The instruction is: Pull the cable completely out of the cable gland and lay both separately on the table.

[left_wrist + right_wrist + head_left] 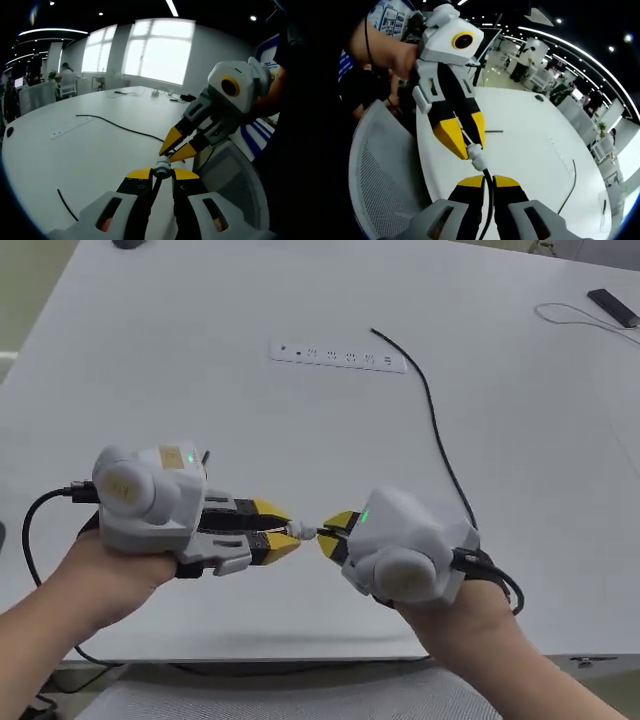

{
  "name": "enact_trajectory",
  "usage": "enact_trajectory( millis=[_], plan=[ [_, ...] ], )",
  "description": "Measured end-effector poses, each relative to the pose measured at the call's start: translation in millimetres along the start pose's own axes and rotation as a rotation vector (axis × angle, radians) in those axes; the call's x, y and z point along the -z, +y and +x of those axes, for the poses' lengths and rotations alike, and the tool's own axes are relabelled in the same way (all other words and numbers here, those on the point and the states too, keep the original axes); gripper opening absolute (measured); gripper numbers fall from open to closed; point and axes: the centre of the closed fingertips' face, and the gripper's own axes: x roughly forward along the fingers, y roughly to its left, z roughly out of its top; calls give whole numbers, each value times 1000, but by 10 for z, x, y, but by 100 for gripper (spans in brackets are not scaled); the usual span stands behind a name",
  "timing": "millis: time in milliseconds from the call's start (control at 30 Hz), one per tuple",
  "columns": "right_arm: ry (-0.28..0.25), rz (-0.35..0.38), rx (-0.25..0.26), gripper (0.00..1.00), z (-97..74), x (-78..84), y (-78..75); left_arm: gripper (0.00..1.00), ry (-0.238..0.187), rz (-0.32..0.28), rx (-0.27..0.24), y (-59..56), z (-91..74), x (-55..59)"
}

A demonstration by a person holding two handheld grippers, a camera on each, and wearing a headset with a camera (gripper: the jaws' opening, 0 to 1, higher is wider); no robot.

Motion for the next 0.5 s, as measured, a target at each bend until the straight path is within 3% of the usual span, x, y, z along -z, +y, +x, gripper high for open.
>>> enact_trajectory(
  millis=[233, 500],
  plan=[
    [-5, 63, 11, 0, -24, 72, -37, 15, -3, 9, 0, -17, 25, -20],
    [13, 191, 26, 0, -50, 313, -160, 15, -12, -2, -4, -8, 10, -29]
  ],
)
